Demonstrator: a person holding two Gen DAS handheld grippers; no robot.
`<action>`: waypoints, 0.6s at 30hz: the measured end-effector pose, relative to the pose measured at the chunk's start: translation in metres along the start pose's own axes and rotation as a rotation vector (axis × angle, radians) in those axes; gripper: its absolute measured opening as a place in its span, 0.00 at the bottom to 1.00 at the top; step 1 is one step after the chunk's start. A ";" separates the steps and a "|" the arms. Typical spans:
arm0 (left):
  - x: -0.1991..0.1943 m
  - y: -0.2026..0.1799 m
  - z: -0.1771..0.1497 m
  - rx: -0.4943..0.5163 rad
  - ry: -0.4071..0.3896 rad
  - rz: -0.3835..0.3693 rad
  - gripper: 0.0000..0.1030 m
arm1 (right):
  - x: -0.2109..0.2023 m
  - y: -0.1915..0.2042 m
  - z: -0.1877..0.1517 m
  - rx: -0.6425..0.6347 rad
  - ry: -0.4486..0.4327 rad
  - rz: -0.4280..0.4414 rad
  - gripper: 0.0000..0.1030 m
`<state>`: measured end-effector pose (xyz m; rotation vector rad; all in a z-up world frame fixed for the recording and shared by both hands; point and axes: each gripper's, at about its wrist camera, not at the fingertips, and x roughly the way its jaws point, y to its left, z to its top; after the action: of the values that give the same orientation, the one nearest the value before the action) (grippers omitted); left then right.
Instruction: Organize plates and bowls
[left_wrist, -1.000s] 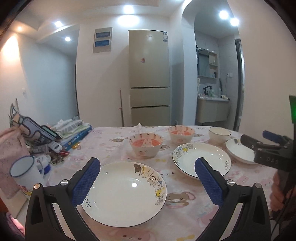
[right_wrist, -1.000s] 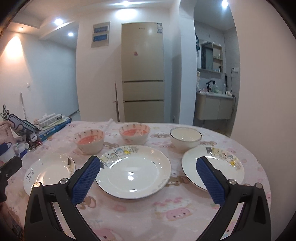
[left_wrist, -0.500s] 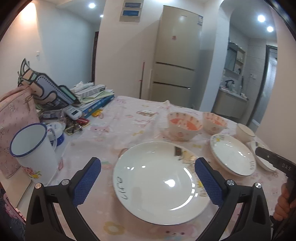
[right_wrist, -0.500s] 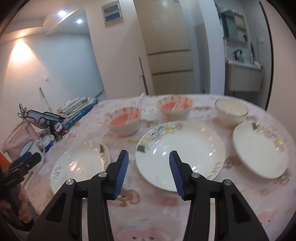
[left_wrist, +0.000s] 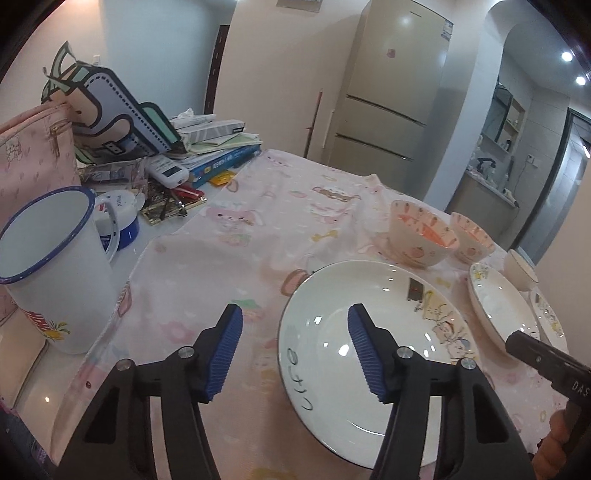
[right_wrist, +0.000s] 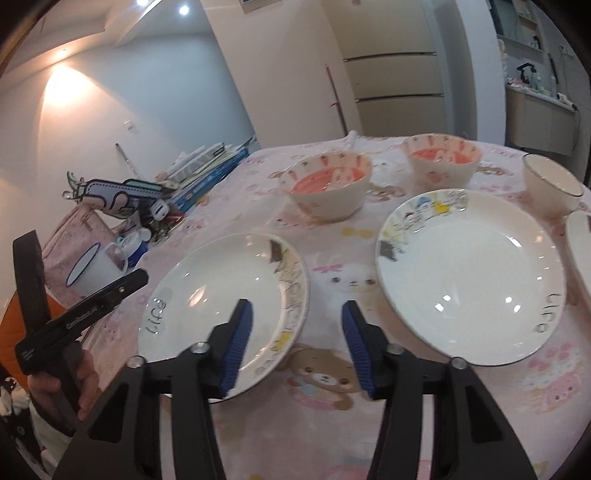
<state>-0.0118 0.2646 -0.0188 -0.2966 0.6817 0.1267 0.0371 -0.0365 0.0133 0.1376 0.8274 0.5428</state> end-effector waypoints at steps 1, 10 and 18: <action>0.003 0.002 -0.001 -0.008 0.013 -0.008 0.54 | 0.006 0.004 -0.002 0.000 0.013 -0.003 0.37; 0.031 0.018 -0.008 -0.107 0.111 -0.110 0.35 | 0.030 0.008 -0.012 0.044 0.041 -0.031 0.20; 0.044 0.023 -0.008 -0.155 0.169 -0.174 0.26 | 0.045 -0.005 -0.010 0.127 0.079 -0.017 0.14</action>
<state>0.0123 0.2852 -0.0578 -0.5186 0.8114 -0.0123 0.0572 -0.0188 -0.0250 0.2267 0.9393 0.4821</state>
